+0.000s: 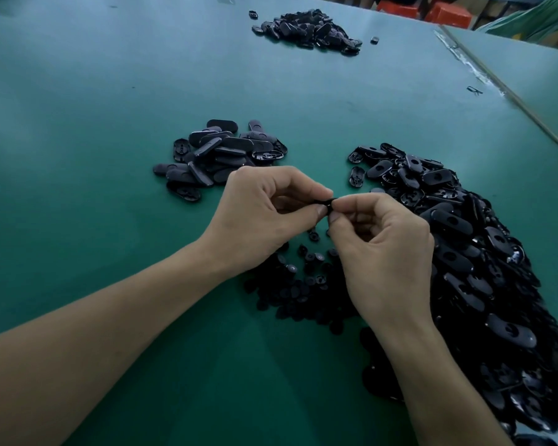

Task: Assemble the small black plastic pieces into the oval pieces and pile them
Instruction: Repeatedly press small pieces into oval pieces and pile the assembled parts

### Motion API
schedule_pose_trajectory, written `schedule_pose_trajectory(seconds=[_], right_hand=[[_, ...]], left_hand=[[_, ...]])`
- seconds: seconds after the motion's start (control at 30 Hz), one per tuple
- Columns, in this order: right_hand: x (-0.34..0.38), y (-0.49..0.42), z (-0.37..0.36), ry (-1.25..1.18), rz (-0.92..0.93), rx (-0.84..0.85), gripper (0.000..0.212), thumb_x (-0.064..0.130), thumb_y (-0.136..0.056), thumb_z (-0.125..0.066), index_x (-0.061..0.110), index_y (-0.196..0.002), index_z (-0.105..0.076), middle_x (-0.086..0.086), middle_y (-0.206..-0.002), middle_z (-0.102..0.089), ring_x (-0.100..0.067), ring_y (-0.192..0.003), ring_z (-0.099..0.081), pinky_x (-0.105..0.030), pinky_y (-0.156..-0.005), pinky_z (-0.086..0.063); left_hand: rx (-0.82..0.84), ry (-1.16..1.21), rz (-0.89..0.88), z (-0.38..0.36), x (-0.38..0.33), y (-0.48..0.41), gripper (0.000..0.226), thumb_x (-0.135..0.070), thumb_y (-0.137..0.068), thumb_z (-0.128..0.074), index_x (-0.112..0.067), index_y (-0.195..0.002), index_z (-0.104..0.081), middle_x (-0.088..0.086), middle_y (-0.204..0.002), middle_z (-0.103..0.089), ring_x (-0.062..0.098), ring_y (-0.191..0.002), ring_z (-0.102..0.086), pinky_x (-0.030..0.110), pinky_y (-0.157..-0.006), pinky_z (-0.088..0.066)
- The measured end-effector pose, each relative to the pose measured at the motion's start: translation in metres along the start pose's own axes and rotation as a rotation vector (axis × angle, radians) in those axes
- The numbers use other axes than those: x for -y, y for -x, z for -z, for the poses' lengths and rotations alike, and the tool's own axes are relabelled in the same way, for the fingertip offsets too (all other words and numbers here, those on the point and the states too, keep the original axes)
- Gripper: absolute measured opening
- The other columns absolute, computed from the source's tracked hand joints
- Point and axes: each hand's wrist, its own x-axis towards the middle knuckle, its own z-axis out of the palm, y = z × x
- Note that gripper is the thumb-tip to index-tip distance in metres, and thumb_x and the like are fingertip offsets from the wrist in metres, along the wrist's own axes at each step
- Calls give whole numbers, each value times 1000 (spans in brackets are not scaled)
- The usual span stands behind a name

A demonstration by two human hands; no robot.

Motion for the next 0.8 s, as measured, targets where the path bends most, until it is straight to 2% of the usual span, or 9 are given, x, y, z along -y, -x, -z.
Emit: schedule_pose_trajectory(seconds=[0.13,0.23,0.4,0.57,0.7,0.8], right_hand=[[-2,-2,1,-53,-12,16,20,12,-88,-72,31,-86,-66,16,-78,-71,-4,-66,-66,-12,-60,-49],[-4,-2,1,-100,-26,20,26,10,-87,-71,31,-90,-56,13,-77,-70,-7,-66,-66,-19,-64,-51],[-6,-1,0,-55,-10,-19,26,15,-87,-71,32,-85,-51,15,-78,-69,-8,-67,-66,-22,-63,-51],[-9,-2,1,-13,-19,-37,30,18,-86,-75,34,-78,-51,11,-78,-71,-8,-68,-68,-33,-67,-58],[-8,-2,1,35,-10,-54,25,20,-85,-77,32,-76,-56,13,-78,-72,-7,-67,-70,-31,-65,-59],[-8,-1,1,16,-9,-35,22,18,-86,-75,30,-77,-60,10,-75,-73,-9,-68,-71,-36,-67,-61]], left_hand=[[-6,-31,-10,-1,0,0,26,9,-80,-76,-16,-89,-76,-2,-85,-78,12,-78,-75,22,-75,-58],[-12,-45,-8,0,0,-1,23,6,-80,-77,-15,-90,-76,0,-86,-78,13,-79,-76,23,-76,-59],[-8,-65,-15,0,0,0,22,3,-80,-78,-16,-89,-76,2,-85,-78,13,-78,-76,22,-75,-59],[-7,-83,3,0,2,0,18,-4,-79,-78,-18,-89,-74,3,-84,-77,20,-78,-76,31,-76,-61],[-13,-122,-10,-1,1,1,18,-4,-80,-79,-18,-90,-74,2,-83,-77,19,-77,-75,31,-76,-61],[-32,-162,-28,-1,0,0,20,-4,-80,-81,-20,-89,-73,-1,-83,-76,14,-76,-74,28,-76,-61]])
